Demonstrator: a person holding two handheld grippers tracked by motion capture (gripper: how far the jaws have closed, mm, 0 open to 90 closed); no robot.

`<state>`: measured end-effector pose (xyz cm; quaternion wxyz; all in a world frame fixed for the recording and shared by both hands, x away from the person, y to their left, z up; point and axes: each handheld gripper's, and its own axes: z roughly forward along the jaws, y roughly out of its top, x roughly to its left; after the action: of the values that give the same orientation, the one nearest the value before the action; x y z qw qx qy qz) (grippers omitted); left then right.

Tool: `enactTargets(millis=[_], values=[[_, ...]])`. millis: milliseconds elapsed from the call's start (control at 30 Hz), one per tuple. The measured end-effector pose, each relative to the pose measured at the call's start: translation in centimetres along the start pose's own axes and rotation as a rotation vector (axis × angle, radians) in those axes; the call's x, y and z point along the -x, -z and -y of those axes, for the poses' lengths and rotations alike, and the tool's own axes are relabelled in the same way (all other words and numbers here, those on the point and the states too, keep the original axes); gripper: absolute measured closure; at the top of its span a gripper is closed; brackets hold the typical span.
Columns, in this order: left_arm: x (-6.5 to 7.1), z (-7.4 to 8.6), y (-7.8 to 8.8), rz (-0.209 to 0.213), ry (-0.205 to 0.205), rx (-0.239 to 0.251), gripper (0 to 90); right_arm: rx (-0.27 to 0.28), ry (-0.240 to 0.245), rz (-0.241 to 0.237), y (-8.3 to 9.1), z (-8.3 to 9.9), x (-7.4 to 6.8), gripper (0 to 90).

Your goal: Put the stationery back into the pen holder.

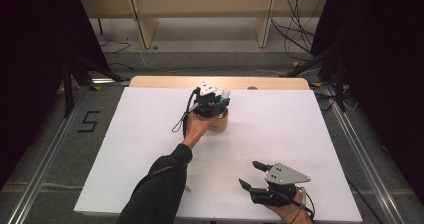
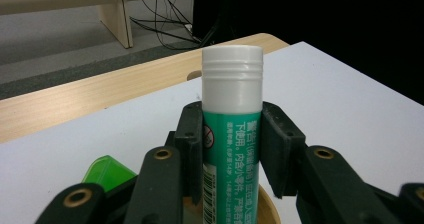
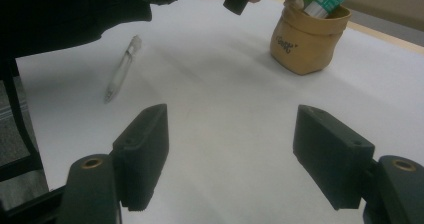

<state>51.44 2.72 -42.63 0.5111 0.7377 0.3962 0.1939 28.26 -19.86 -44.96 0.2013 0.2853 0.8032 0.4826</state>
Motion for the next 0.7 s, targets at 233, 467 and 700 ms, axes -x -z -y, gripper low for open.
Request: enactTargets(millis=[233,467,700], values=[[0.2,0.3,-0.4,-0.013,-0.002,-0.011,64.8,0.002,0.000,0.003,0.1,0.0,0.0,31.4],[0.5,-0.1,0.5,0.002,-0.012,0.002,50.9,0.001,0.000,0.000,0.1,0.0,0.0,31.4],[1.0,-1.8,3.8,0.016,-0.030,0.035,39.5,0.001,-0.003,0.001,0.1,0.0,-0.1,31.4]])
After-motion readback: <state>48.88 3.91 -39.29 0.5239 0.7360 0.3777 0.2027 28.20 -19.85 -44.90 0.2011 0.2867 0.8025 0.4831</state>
